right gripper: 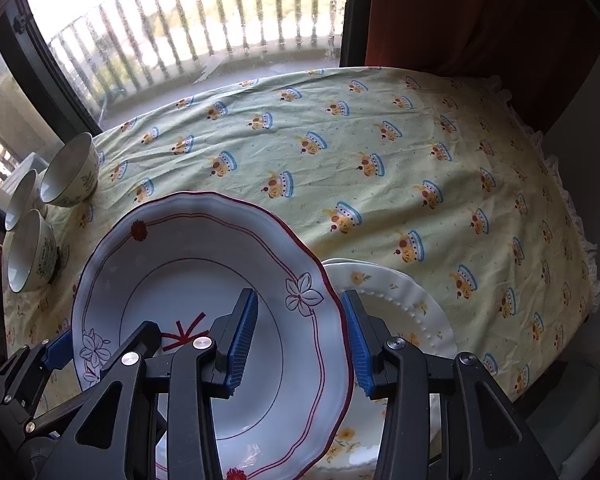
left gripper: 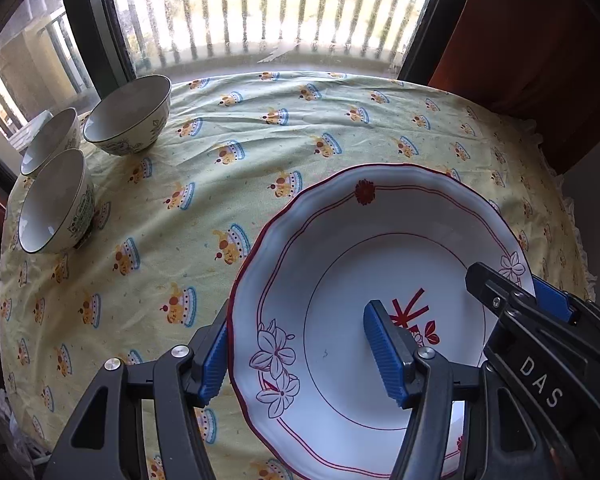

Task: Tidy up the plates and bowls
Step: 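Lift the red-rimmed plate with both tools and carry it toward the plate stack, then lower the red-rimmed plate with both tools onto the beaded-rim plate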

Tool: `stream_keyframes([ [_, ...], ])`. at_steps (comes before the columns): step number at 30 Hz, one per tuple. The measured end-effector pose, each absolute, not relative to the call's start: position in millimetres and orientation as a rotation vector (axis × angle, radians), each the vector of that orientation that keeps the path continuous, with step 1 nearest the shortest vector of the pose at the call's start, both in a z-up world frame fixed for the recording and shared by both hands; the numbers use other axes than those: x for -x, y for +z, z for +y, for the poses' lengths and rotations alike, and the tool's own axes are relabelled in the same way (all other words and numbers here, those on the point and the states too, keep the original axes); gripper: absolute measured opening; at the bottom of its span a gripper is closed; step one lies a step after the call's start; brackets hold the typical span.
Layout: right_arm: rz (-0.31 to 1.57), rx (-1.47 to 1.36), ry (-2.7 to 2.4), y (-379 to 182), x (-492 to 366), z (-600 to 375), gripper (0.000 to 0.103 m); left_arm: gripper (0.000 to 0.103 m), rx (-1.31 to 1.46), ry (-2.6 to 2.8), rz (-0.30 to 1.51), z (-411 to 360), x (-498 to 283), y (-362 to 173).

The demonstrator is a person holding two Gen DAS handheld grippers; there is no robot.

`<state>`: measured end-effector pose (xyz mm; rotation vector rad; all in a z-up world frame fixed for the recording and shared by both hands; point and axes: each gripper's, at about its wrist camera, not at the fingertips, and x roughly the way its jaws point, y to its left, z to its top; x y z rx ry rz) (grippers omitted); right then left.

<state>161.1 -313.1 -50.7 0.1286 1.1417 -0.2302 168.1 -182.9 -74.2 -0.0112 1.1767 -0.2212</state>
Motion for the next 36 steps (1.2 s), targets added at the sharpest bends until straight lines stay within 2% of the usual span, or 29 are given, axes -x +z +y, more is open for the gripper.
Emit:
stream_keyframes([
  [19, 1.224, -0.068, -0.148, -84, -131, -398, 0.047, 0.064, 0.078, -0.138, 1.249, -267, -122, -111],
  [36, 1.259, -0.038, -0.093, -111, -136, -422, 0.047, 0.064, 0.052, -0.024, 1.226, -292, -114, -124],
])
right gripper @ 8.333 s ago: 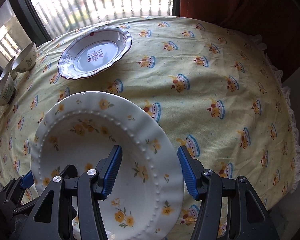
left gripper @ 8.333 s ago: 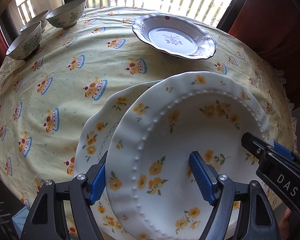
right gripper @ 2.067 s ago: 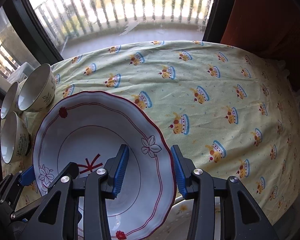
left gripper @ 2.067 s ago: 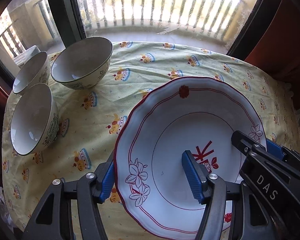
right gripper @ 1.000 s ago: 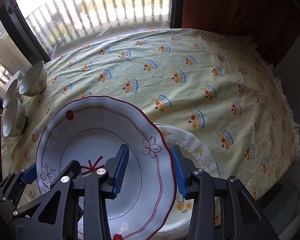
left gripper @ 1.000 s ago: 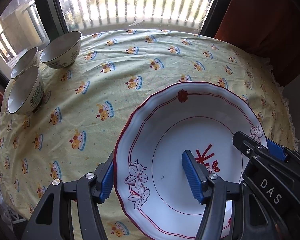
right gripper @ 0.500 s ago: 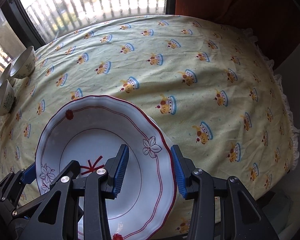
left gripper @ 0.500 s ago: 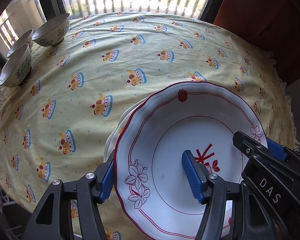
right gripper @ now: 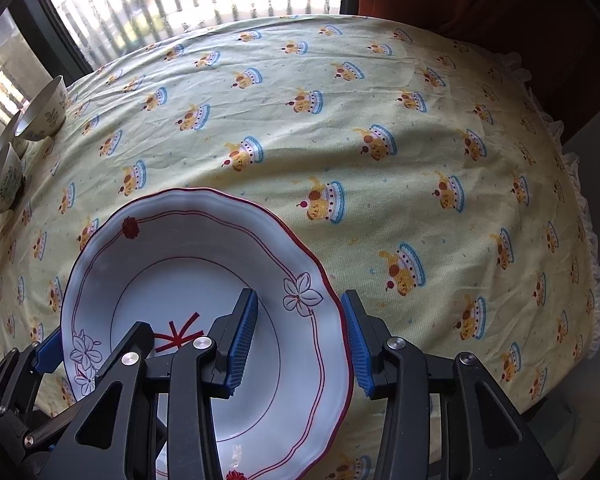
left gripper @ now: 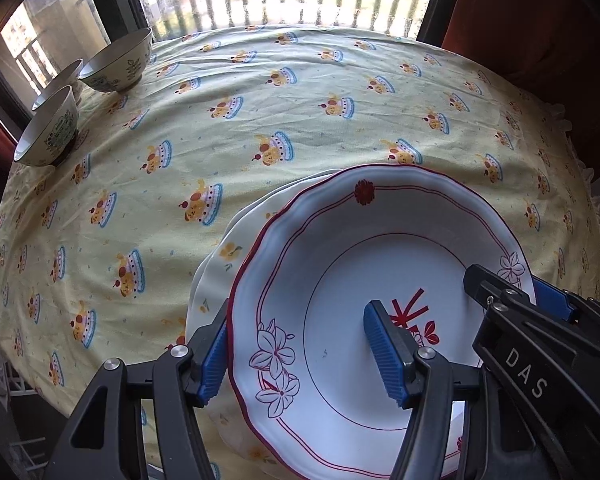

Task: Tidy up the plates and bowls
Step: 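Lower the red-rimmed plate with both tools onto the beaded-rim plate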

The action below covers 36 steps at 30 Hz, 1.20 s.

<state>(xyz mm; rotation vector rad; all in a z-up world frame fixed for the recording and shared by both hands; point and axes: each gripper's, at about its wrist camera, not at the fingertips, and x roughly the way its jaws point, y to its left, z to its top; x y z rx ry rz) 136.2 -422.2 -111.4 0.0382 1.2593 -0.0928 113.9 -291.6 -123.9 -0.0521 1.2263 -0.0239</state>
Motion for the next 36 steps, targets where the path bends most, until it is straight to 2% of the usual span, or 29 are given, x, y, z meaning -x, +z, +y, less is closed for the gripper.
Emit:
stream_keyframes([
  [18, 1.235, -0.107, -0.058, -113, -130, -439, 0.046, 0.068, 0.008, 0.035, 1.209, -298, -114, -127],
  [20, 1.204, -0.097, -0.054, -106, -125, -442, 0.038, 0.068, 0.009, 0.037, 1.208, -298, -114, -127],
  [22, 1.19, -0.095, -0.032, -101, -123, -441, 0.02, 0.068, 0.012, 0.041, 1.207, -298, -114, -127],
  [26, 1.184, -0.043, -0.029, -101, -123, -433, 0.018, 0.068, -0.006, 0.061, 1.201, -296, -114, -127],
  [28, 1.186, -0.052, 0.007, -101, -125, -430, 0.005, 0.068, 0.003, 0.06, 1.2, -294, -115, -127],
  [36, 1.218, -0.029, 0.103, -112, -131, -401, 0.005, 0.068, -0.031, 0.078, 1.189, -295, -113, -129],
])
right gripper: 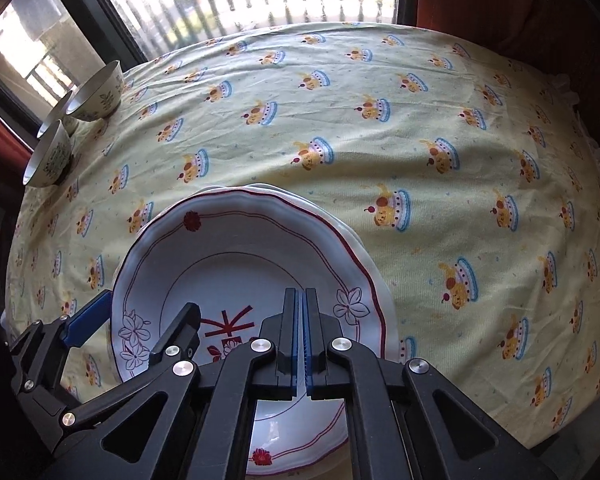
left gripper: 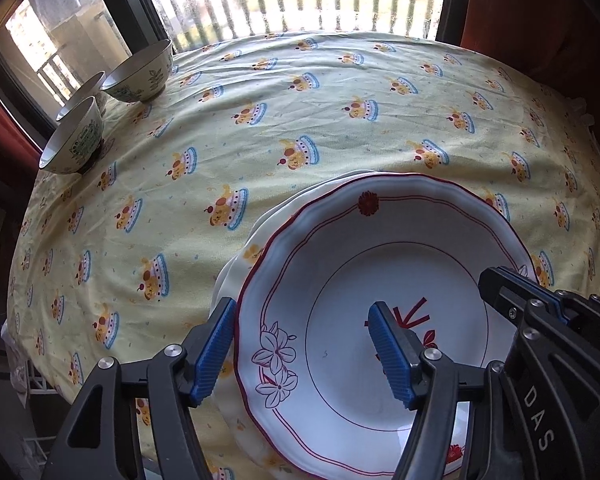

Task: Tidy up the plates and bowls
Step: 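Lower the red-rimmed plate with both tools onto the beaded-rim plate, then open both tools and pull them back from the plate stack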

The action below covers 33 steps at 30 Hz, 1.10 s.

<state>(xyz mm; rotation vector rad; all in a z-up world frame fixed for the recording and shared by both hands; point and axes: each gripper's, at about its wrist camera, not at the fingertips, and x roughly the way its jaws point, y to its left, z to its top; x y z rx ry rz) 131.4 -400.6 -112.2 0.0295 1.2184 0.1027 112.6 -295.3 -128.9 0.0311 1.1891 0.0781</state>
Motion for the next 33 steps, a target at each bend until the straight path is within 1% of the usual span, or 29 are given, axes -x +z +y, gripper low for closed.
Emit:
stream_keyframes([
  [3, 1.232, -0.028, 0.112, -115, -132, -402, 0.005, 0.07, -0.034, 0.085, 1.187, -296, -113, -129],
  [8, 1.223, -0.035, 0.114, -113, -132, -407, 0.005, 0.077, 0.007, 0.087, 1.198, -292, -115, -128],
  [10, 1.224, -0.037, 0.123, -111, -133, -407, 0.006, 0.081, 0.032, 0.092, 1.206, -288, -114, -128],
  [15, 1.222, -0.015, 0.142, -105, -134, -405, 0.009, 0.085, 0.083, 0.098, 1.216, -273, -111, -124],
  [20, 1.221, -0.002, 0.132, -98, -134, -396, 0.021, 0.087, 0.095, 0.094, 1.204, -253, -108, -116],
  [21, 1.219, 0.001, 0.128, -97, -135, -392, 0.023, 0.089, 0.102, 0.089, 1.205, -247, -108, -115],
  [23, 1.216, 0.007, 0.119, -94, -135, -383, 0.032, 0.091, 0.115, 0.067, 1.205, -237, -108, -113],
  [24, 1.215, 0.001, 0.118, -92, -135, -379, 0.044, 0.091, 0.113, 0.06, 1.202, -232, -108, -111],
  [25, 1.211, -0.006, 0.113, -91, -135, -374, 0.054, 0.091, 0.105, 0.054, 1.2, -227, -109, -109],
  [27, 1.207, -0.018, 0.102, -88, -134, -362, 0.058, 0.093, 0.095, 0.037, 1.191, -215, -109, -107],
  [30, 1.202, -0.025, 0.084, -87, -135, -340, 0.06, 0.093, 0.115, -0.001, 1.195, -194, -112, -107],
  [33, 1.185, -0.021, 0.04, -85, -135, -318, 0.065, 0.094, 0.104, -0.042, 1.206, -173, -116, -106],
])
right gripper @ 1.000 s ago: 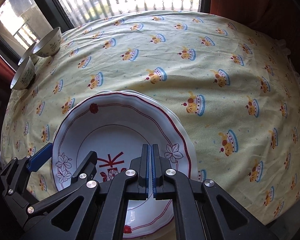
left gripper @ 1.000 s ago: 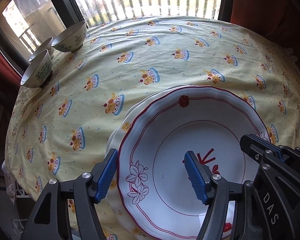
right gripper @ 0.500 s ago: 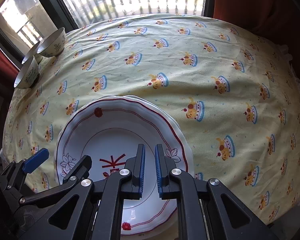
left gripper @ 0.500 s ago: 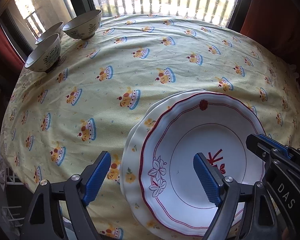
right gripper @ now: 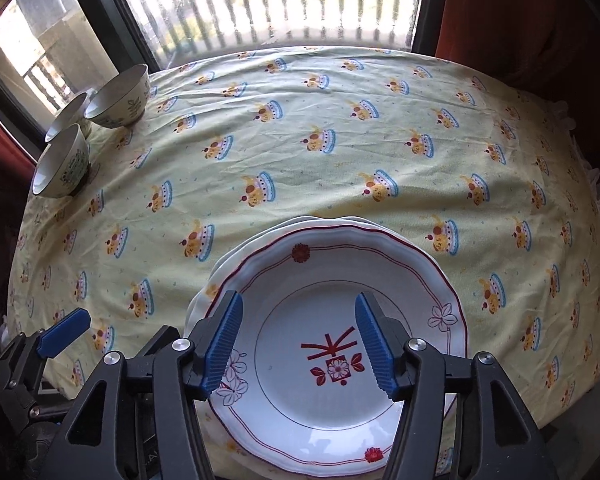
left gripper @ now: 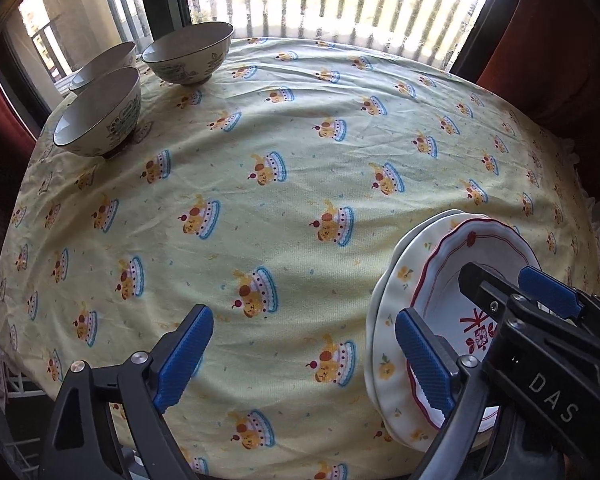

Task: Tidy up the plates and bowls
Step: 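Open both tools and pull them back from the plate stack, then reach both tools to the nearest white bowl and grasp its rim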

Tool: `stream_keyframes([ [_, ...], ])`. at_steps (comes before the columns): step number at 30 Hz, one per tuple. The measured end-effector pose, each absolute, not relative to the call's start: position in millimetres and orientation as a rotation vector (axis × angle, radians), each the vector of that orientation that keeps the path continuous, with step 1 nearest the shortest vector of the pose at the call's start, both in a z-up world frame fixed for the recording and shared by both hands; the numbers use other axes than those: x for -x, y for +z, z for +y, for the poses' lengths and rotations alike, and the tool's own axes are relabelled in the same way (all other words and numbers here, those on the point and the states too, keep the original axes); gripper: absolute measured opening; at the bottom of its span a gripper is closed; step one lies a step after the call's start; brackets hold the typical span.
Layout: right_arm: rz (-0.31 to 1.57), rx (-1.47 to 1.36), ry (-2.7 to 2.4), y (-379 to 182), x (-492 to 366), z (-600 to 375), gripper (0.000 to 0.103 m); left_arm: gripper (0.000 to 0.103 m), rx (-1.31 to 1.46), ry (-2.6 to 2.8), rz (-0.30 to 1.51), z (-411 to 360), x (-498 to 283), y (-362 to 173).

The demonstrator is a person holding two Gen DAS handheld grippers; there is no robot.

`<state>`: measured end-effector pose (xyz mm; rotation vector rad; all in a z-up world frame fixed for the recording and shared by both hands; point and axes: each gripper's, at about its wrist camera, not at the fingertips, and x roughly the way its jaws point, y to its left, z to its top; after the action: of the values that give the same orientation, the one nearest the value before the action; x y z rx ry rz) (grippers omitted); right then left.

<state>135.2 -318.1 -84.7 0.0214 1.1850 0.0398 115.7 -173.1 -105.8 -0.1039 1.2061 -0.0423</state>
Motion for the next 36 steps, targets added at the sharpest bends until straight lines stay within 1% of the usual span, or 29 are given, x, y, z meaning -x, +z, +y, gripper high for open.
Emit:
stream_keyframes([
  [2, 1.191, -0.046, 0.01, -83, -135, -305, 0.067, 0.094, 0.088, -0.061, 1.205, -158, -119, -102],
  [6, 1.185, -0.079, -0.035, -77, -137, -275, 0.077, 0.095, 0.074, -0.089, 1.192, -125, -125, -91],
  [9, 1.16, -0.075, -0.054, -69, -138, -250, 0.079, 0.095, 0.058, -0.102, 1.173, -101, -131, -84],
  [19, 1.077, -0.09, -0.108, -57, -149, -172, 0.08, 0.095, 0.029, -0.144, 1.122, -28, -151, -78],
  [27, 1.034, -0.144, -0.121, -48, -163, -126, 0.079, 0.093, 0.026, -0.135, 1.109, 14, -172, -73],
  [30, 1.036, -0.147, -0.121, -49, -176, -113, 0.079, 0.089, 0.033, -0.119, 1.114, 28, -182, -74],
  [36, 1.041, -0.125, -0.097, -53, -205, -88, 0.08, 0.088, 0.023, -0.055, 1.094, 50, -207, -80],
])
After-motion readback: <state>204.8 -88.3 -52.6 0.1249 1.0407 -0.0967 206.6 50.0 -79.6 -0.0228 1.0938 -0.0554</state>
